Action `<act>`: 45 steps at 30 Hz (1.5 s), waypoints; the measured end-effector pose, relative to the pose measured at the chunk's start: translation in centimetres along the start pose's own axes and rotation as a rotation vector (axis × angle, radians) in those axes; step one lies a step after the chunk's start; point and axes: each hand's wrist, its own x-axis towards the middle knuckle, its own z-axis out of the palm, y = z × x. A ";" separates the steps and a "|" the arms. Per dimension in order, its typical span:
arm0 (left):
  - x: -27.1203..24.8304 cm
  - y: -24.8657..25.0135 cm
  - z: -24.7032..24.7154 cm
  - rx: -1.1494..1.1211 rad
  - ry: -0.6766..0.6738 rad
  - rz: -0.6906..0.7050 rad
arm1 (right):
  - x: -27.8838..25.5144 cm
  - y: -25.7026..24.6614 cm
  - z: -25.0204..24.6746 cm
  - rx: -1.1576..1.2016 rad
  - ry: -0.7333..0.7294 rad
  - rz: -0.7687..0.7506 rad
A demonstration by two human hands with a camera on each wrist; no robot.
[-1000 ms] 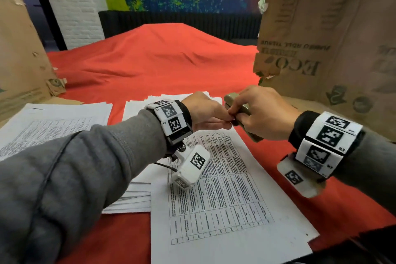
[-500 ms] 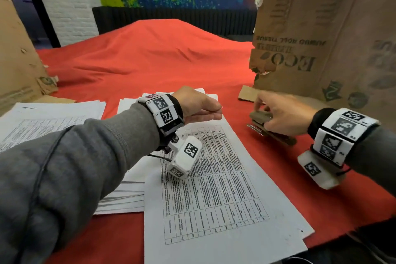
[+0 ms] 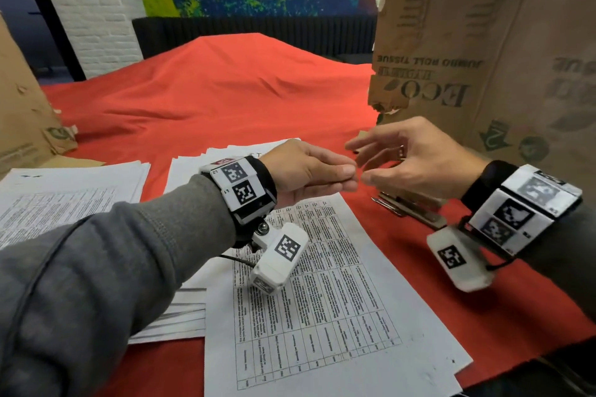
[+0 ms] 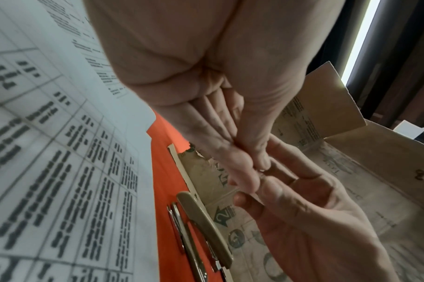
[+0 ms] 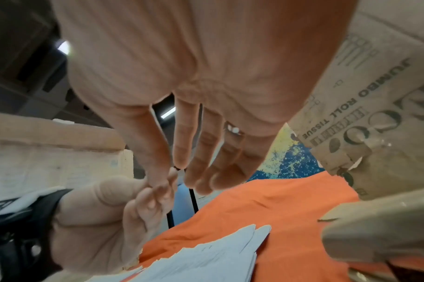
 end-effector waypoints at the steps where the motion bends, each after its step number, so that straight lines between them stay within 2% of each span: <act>1: 0.0 0.0 0.1 0.006 -0.016 0.001 | -0.2 0.0 0.2 0.057 -0.005 -0.033; 4: -0.1 -0.1 0.4 0.016 -0.044 -0.009 | -0.6 0.5 0.7 0.149 0.038 -0.056; 8: 0.1 0.0 1.0 -0.025 -0.068 -0.043 | -1.3 0.7 1.0 0.238 0.171 -0.057; 13: 0.5 0.0 1.7 0.008 -0.095 -0.122 | -2.2 1.2 1.0 0.111 0.240 -0.042; 18: 0.6 0.1 2.3 -0.039 -0.050 -0.171 | -2.5 1.0 1.4 -0.106 0.334 -0.186; 21: 0.6 0.2 2.5 -0.074 -0.012 -0.175 | -2.3 0.8 1.2 -0.178 0.377 -0.203; 25: 0.7 0.0 3.0 -0.088 0.003 -0.203 | -2.2 0.7 1.0 -0.229 0.366 -0.191; 31: 0.9 0.0 3.1 -0.147 -0.033 -0.204 | -2.1 0.9 0.3 -0.248 0.280 -0.006; 39: 1.0 -0.1 2.5 -0.128 -0.045 -0.172 | -2.3 2.0 -0.6 0.066 0.273 0.147; 41: 1.0 -0.3 2.3 -0.076 -0.028 -0.141 | -2.3 2.3 -0.7 -0.001 0.258 0.154; 43: 1.1 -0.3 1.6 0.033 0.003 -0.098 | -2.4 2.5 -1.0 -0.137 0.155 0.164; 45: 1.1 -0.3 0.5 0.245 0.030 -0.057 | -2.5 2.4 -1.0 -0.276 0.041 0.174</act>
